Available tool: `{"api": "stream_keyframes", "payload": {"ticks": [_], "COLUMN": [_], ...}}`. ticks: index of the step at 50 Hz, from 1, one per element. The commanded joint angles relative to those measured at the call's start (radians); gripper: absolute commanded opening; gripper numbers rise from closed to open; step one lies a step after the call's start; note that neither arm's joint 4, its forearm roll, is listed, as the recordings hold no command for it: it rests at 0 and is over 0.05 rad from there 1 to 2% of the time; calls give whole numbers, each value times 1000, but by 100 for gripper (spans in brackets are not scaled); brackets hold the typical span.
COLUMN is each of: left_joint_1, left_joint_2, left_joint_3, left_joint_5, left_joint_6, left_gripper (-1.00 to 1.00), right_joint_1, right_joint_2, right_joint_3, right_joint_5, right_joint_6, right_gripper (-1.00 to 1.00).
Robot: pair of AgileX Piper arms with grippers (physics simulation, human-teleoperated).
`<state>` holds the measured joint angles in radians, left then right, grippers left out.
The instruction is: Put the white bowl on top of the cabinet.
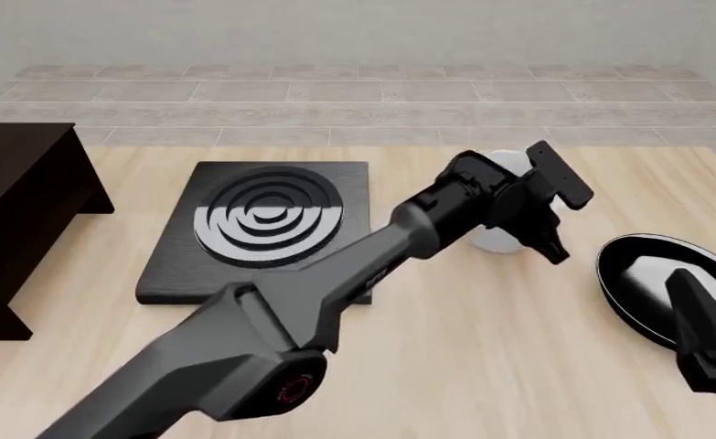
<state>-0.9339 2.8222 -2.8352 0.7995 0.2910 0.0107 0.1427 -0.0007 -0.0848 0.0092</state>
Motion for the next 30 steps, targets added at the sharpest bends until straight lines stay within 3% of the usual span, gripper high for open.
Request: {"api": "stream_keyframes", "payload": {"ticks": [1,3,9,30], "left_joint_1": [-24,-20,-8,3], "left_joint_2": [-149,-211,-306,-500], "left_joint_3": [181,290,412,624], "left_joint_5": [-30,-82,-132,-189], "left_joint_6": [24,26,42,59], "left_gripper": [-100,-100,-100,-100], "right_joint_1": [-1,-2,-6,-4], "right_joint_2": [-30,-38,-52,-56], "right_joint_3": [0,0,0,0], "right_joint_5": [22,28,39,42], "right_joint_6": [-7,-8,-15,-29], "right_gripper": [100,100,100,100]}}
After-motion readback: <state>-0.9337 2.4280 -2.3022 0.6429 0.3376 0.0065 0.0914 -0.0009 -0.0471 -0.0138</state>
